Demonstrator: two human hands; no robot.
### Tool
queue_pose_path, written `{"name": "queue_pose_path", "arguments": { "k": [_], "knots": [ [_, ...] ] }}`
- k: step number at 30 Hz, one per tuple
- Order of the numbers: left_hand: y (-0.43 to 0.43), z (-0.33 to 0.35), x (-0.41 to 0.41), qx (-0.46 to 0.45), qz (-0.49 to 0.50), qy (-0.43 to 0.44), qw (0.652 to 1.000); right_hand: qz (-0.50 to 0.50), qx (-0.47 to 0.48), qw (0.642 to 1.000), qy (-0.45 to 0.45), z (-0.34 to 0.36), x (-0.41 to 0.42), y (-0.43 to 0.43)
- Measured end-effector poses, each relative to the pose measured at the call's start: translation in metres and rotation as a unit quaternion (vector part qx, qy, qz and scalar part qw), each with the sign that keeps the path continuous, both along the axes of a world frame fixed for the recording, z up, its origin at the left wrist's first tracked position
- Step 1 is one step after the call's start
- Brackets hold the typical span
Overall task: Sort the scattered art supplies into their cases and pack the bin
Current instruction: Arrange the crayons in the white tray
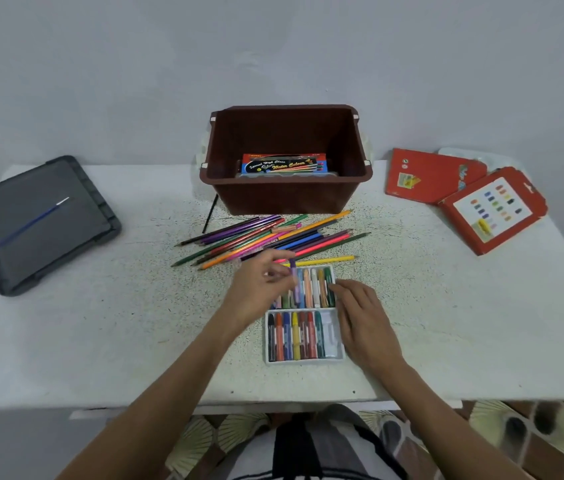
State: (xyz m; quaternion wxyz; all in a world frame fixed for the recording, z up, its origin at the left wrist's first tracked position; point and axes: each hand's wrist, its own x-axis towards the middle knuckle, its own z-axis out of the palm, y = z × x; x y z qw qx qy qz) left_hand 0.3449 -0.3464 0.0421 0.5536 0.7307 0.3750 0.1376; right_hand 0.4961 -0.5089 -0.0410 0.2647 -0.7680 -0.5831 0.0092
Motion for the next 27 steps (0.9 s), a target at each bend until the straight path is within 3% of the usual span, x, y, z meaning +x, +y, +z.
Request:
{"name": "queue_pose_path", "arguments": {
  "k": [2,5,13,19,27],
  "knots": [
    [-0.022,-0.005,0.005,-0.044,-0.025,0.002,0.999,-0.004,-0.004,1.000,0.006,0.000,0.000,0.000],
    [-0.046,-0.015,0.010,-0.027,-0.052,0.017,0.998,-0.017,-0.006,1.000,0.007,0.000,-0.002,-0.001],
    [-0.068,-0.029,0.011,0.109,-0.092,0.063,0.988,-0.011,-0.005,1.000,-0.002,0.001,0.000,0.000],
    [-0.066,-0.044,0.010,0.243,-0.117,0.117,0.956,-0.005,0.011,1.000,-0.003,0.000,0.000,0.000],
    [-0.066,-0.057,0.005,0.330,-0.099,0.128,0.930,-0.003,0.008,1.000,-0.001,-0.002,0.001,-0.002]
  ]
}}
